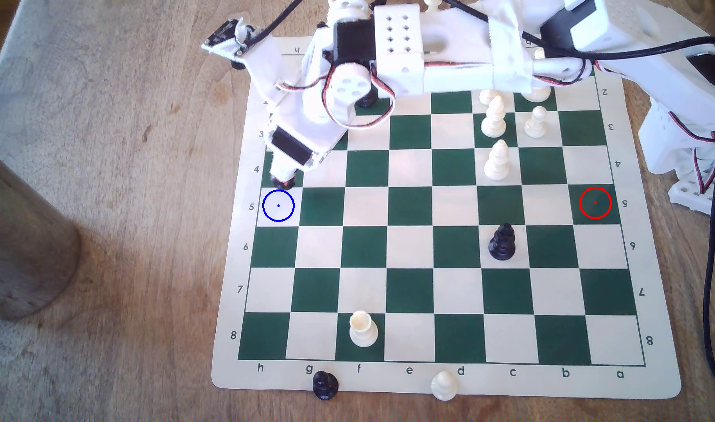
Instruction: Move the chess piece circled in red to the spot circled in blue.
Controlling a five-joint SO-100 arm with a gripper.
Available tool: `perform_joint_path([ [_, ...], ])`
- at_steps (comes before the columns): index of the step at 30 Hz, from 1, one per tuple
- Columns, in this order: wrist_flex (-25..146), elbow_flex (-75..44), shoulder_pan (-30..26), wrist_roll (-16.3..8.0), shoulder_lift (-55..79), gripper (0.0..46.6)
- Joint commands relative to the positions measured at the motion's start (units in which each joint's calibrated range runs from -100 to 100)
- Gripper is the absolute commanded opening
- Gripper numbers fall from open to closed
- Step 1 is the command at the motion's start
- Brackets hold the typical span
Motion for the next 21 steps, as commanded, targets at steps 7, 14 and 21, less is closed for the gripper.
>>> perform_joint_path([
  [7, -1.6, -5.1, -2.7, -0.6, -2.0, 0.2],
  [14, -1.5, -5.4, -3.4, -0.5, 0.4, 0.2],
  [21, -1.5, -6.5, -2.6, -0.3, 1.0, 0.2],
])
